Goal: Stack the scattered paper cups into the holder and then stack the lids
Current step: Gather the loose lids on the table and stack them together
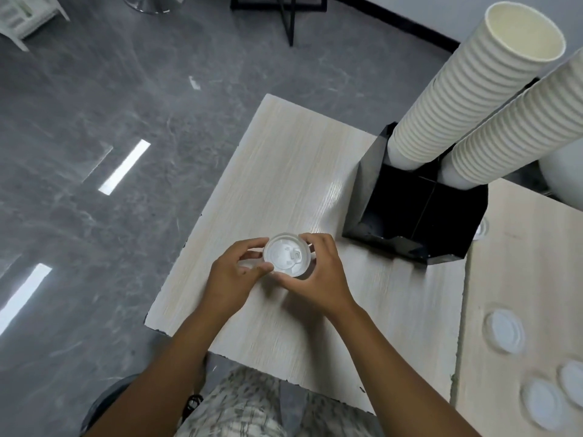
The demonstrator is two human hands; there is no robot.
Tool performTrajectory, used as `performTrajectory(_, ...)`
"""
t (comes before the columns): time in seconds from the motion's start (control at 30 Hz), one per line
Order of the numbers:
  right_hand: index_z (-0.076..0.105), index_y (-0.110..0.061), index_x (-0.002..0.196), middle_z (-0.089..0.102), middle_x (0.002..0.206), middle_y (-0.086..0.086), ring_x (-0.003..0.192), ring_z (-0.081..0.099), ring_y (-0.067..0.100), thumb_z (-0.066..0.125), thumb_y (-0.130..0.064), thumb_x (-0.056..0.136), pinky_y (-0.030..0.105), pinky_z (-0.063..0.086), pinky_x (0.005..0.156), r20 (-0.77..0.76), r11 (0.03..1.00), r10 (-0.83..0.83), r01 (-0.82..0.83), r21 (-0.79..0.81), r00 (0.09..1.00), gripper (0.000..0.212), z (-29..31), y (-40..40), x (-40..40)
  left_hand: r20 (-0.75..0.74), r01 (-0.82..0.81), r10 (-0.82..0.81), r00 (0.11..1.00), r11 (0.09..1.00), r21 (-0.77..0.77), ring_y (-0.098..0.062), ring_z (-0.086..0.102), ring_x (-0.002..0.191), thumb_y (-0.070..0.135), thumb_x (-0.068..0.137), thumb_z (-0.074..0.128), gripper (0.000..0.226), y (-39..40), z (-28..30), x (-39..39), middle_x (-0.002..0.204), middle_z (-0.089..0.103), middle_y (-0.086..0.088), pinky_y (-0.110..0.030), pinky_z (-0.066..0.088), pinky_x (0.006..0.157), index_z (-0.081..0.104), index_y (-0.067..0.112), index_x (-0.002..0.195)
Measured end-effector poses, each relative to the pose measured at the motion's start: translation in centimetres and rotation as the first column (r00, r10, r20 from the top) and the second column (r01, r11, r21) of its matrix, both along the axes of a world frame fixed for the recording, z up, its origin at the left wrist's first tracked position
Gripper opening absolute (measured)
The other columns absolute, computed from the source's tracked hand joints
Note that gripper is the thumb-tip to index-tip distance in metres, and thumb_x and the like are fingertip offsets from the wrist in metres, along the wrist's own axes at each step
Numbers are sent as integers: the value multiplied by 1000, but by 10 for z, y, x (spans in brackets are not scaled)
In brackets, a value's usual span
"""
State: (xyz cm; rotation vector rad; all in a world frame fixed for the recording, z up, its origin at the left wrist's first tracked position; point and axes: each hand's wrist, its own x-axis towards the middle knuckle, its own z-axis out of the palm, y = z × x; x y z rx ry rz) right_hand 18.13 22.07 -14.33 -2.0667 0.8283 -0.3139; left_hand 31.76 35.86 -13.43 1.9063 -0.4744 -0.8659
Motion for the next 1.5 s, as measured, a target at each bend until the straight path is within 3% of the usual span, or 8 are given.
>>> performTrajectory(0.3, 44, -30, 139, 44, 136, -18, 127, 46, 4, 90, -53, 71, 34, 49, 106, -40, 999, 13, -11, 51, 999, 85, -6, 8, -5, 83, 104, -108, 991, 993, 47, -5, 63, 112, 20, 89, 81, 50, 3, -6, 3, 130, 68, 10, -4, 47, 79, 65, 29, 135)
performTrajectory(0.43, 35, -32, 152, 36, 145, -20, 133, 43, 5, 90, -55, 71, 30, 45, 112, -75, 992, 10, 0, 129, 997, 101, 0, 5, -14, 145, 100, -102, 984, 995, 20, 1, 62, 110, 26, 83, 86, 58, 5, 4, 5, 126, 63, 22, -6, 46, 80, 60, 40, 134)
performTrajectory(0.6, 33, -37, 154, 39, 145, -18, 120, 50, 2, 88, -49, 75, 5, 41, 95, -35, 978, -55, 61, 201, 998, 97, 17, 4, -38, 244, 94, -81, 966, 995, -44, 4, 58, 115, 26, 81, 88, 60, 4, 27, -11, 129, 58, 32, -13, 47, 89, 61, 41, 133)
performTrajectory(0.67, 39, -42, 150, 44, 139, -22, 116, 52, 1, 87, -47, 77, 9, 46, 90, 8, 973, -121, 117, 197, 993, 87, 23, 4, -54, 269, 103, -78, 960, 991, -83, 2, 57, 118, 25, 81, 88, 58, -2, 37, -24, 131, 59, 29, -10, 46, 89, 63, 37, 132)
performTrajectory(0.9, 59, -35, 132, 60, 124, -24, 110, 62, 6, 85, -27, 83, 19, 55, 83, 95, 862, -484, 455, 223, 870, 55, 39, -24, -156, 269, 308, -257, 928, 937, -166, -6, 61, 118, 34, 80, 85, 51, -64, 58, -101, 128, 63, 26, -13, 49, 89, 65, 40, 127)
performTrajectory(1.2, 60, -39, 124, 62, 122, -21, 106, 63, 7, 85, -19, 83, 21, 57, 78, 77, 690, -720, 698, 191, 690, 52, 43, -70, -326, 293, 575, -527, 798, 810, -111, 6, 53, 119, 38, 81, 87, 62, -168, 35, -236, 130, 49, 37, -3, 43, 89, 56, 46, 134)
performTrajectory(1.37, 60, -29, 128, 59, 123, -18, 104, 60, 10, 87, -21, 80, 24, 54, 77, 30, 636, -772, 769, 61, 635, 56, 35, -85, -406, 304, 672, -632, 713, 739, -40, -1, 51, 124, 42, 80, 87, 65, -213, 15, -304, 137, 51, 28, -22, 48, 100, 52, 46, 136)
performTrajectory(1.5, 57, -25, 133, 54, 130, -13, 110, 57, 6, 92, -22, 74, 18, 48, 88, -35, 625, -780, 780, 4, 625, 68, 21, -98, -453, 365, 732, -679, 636, 681, -10, 20, 36, 126, 41, 76, 91, 74, -239, 0, -342, 131, 39, 49, -33, 38, 110, 48, 48, 135)
